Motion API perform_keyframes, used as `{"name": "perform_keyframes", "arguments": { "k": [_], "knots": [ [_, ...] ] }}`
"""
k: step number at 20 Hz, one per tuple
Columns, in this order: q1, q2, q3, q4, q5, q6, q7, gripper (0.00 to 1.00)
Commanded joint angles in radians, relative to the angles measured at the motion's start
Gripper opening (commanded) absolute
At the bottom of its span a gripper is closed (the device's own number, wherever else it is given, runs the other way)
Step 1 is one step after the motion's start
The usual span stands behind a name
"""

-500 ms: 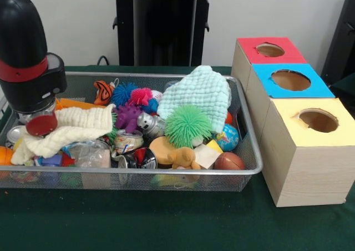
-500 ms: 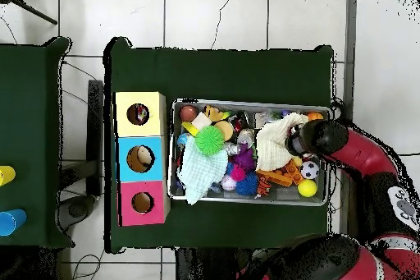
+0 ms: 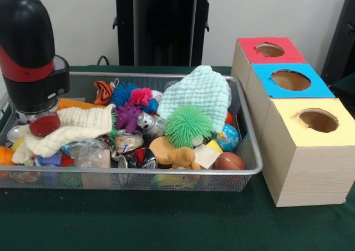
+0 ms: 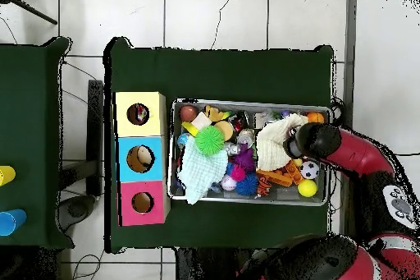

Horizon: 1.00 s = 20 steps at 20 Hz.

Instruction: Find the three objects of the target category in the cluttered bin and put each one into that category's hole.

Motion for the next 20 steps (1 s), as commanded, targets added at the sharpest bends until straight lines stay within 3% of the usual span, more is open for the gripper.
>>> {"name": "perform_keyframes", "arguments": {
  "k": [1,7,16,20],
  "knots": [
    [-0.010,-0.028,0.036,0.036,-0.063,-0.082,-0.080,0.00],
    [0.042,-0.184,0.009,0.097,-0.043,0.041,-0.073,0.00],
    [0.052,-0.264,0.022,0.123,-0.012,0.131,-0.075,0.00],
    [0.057,-0.288,0.042,0.187,0.033,0.152,-0.031,0.00]
  ]
}}
